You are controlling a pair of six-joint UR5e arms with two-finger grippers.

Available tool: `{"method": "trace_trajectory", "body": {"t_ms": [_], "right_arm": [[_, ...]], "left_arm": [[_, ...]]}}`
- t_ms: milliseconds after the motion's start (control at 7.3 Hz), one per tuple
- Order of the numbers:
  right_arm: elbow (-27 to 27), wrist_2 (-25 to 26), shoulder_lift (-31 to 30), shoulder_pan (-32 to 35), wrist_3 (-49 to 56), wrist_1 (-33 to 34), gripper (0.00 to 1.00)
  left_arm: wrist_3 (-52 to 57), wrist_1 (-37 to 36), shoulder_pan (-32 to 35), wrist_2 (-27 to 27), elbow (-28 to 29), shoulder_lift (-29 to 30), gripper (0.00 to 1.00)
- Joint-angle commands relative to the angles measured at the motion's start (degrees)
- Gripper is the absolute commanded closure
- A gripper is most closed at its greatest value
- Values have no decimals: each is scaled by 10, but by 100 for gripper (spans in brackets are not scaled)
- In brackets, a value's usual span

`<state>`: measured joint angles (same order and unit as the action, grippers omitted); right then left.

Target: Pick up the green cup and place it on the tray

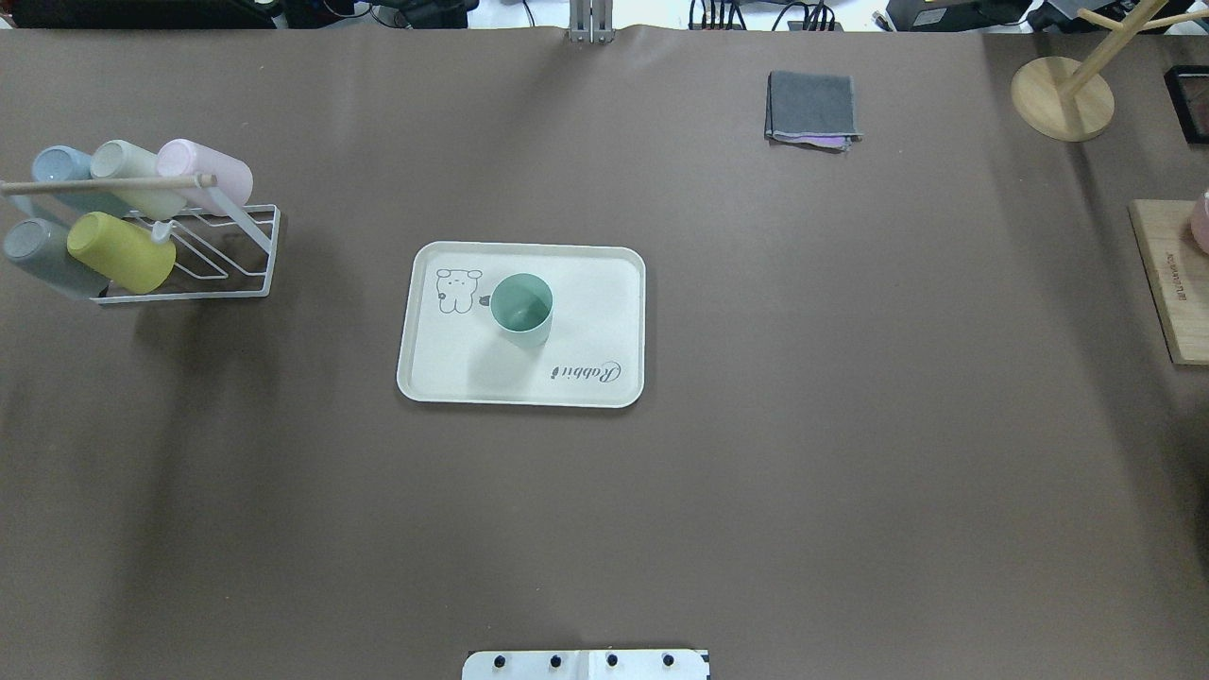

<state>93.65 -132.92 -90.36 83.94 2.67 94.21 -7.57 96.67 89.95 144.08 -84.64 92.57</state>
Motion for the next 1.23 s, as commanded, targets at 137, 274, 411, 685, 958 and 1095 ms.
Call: {"method": "trace_trajectory", "body": {"t_ms": [137,274,411,685,958,1095], "right_arm": [[-1,2,0,0,0,-1,0],[-1,2,0,0,0,0,0],[-2,2,0,0,1,-1,0],[-1,2,0,0,1,-1,0],[-2,2,0,-1,1,-1,0],[-2,2,0,0,1,-1,0]], "left_arm": [[44,-96,-3,-41,-55,-18,2],[89,-150,5,-84,-87,-17,2],[96,-188,7,-83,-92,-16,2],[96,-178,9,-83,-87,-14,2],[95,-177,9,-83,-73,-14,2],[92,-176,9,-83,-71,-11,2]]}}
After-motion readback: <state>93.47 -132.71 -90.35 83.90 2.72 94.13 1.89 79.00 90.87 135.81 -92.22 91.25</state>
